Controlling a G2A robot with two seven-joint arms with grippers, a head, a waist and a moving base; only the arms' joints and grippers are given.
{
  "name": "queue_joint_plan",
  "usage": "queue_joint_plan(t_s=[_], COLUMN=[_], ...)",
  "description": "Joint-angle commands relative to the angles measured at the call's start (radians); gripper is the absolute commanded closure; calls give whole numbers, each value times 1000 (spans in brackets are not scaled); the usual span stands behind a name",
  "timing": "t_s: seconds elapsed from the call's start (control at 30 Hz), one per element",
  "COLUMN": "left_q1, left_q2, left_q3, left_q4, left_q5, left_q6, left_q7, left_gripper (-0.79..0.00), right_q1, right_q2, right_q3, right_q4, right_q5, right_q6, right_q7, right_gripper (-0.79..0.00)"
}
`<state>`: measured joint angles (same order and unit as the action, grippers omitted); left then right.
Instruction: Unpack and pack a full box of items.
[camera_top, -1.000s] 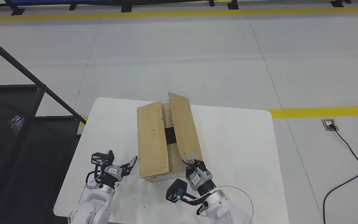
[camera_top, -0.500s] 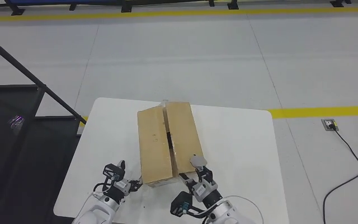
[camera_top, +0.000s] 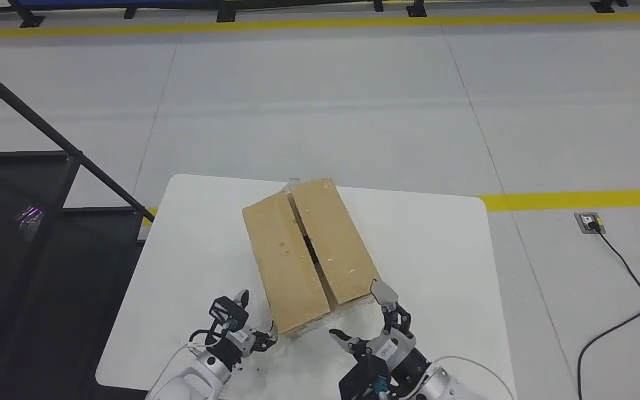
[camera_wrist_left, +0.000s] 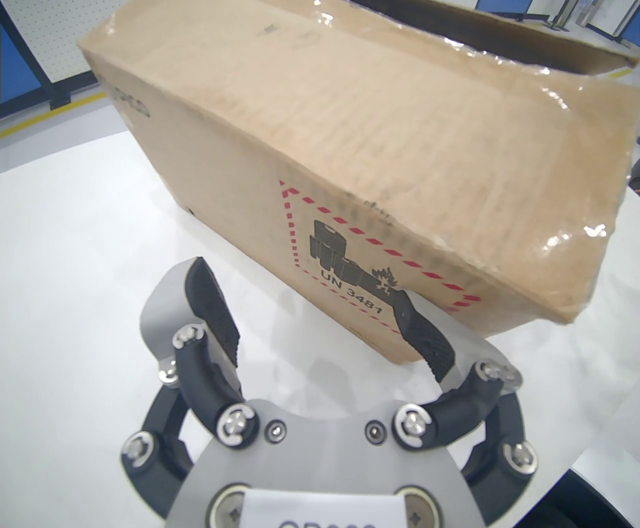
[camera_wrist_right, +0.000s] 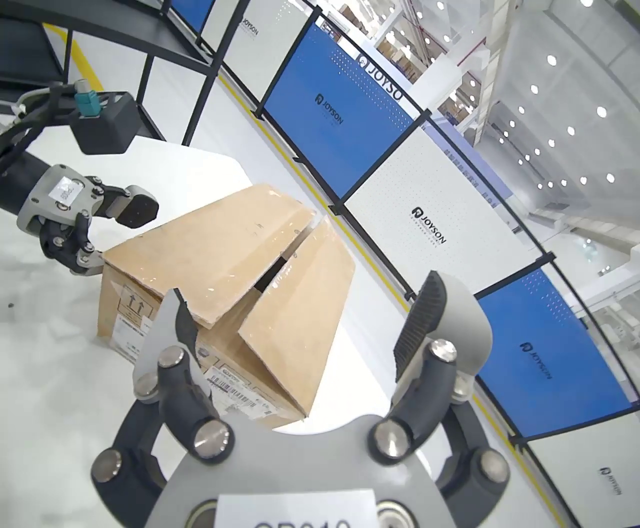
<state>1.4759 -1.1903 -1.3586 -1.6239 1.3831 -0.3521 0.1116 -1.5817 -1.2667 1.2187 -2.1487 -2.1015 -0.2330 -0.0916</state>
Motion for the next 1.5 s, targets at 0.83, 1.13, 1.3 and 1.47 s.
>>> queue_joint_plan(t_s=[0.83,1.13,1.3,1.47], left_q1=[-68,-60,-4,28], left_q2=[-14,-9,7,19], left_q3=[143,114,-10,-133], left_q4=[27,18,-13,-14], left_q5=[41,22,-62,-163], left_q6=[-56,-55,-61,-56], left_q7=[-27,2,32,48], left_gripper=[-785,-785,-785,-785], right_q1=[67,28,30,30], right_q2=[-13,-16,-18,-18], right_q3=[76,88,117,117], right_q4=[74,86,41,41], right_q5=[637,869,1160,1160], right_q6=[-157,-123,-51,-51], right_q7=[187,317,531,531], right_gripper=[-785,-785,-785,-785])
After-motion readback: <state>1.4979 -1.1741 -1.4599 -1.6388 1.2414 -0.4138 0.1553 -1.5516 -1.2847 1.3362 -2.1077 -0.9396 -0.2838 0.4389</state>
